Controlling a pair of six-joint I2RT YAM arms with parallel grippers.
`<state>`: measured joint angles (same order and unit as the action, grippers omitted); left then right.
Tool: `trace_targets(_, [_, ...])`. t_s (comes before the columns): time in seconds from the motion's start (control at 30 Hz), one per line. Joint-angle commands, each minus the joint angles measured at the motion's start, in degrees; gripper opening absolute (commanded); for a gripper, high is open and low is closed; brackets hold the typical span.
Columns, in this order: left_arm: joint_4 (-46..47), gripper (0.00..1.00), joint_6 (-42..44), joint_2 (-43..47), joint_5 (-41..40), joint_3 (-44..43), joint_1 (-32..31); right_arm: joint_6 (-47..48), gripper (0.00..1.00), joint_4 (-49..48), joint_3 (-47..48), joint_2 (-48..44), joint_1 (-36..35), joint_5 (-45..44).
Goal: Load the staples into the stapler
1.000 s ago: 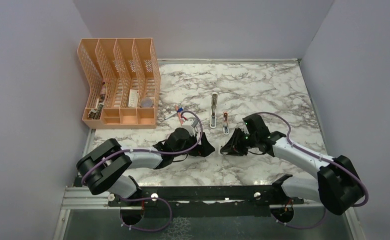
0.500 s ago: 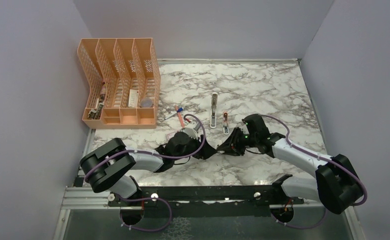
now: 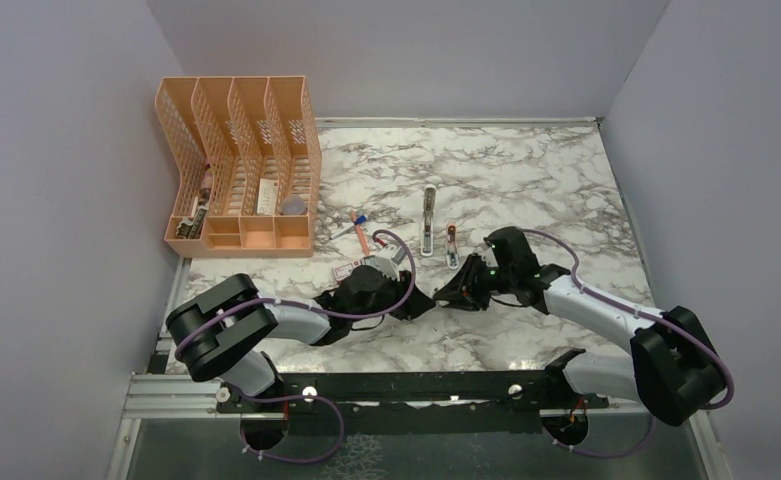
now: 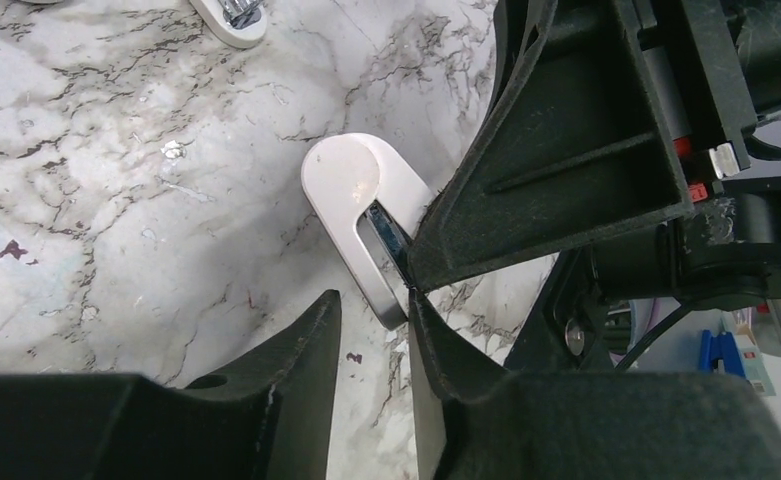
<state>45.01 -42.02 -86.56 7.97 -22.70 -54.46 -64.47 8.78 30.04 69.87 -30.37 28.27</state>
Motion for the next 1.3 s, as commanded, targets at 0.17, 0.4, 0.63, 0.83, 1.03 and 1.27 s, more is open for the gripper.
trace_targets(0.17, [-3.4, 0.19, 4.1, 2.3, -5.9, 1.6, -0.1, 3.0, 0.21, 5.1, 5.0, -1.4, -0.3, -2.3])
trace_targets(0.4, [-8.2, 0.12, 6.0, 3.1, -7.5, 1.3, -0.1, 5.1, 0.21, 8.8, 6.3, -2.1, -0.1, -2.6])
trace_targets(0.63, [-9.2, 0.11, 7.1, 4.6, -8.8, 1.7, 0.1, 8.7, 0.22, 13.8, 7.7, -3.4, 0.5, -4.8])
trace_targets(0.83, [-9.2, 0.01, 11.3, 5.9, -5.1, 1.7, 0.1, 12.4, 0.28, 16.8, 9.3, -2.8, 1.3, -7.5])
trace_targets(1.03, [-9.2, 0.00, 14.9, 9.2, -4.9, 3.2, 0.1, 16.2, 0.36, 20.0, 11.0, -2.7, 2.7, -9.8])
trace_targets(1.27, [-9.2, 0.00, 15.9, 10.4, -2.6, 3.2, 0.1, 16.7, 0.41, 17.1, 9.9, -3.3, 3.6, -6.6])
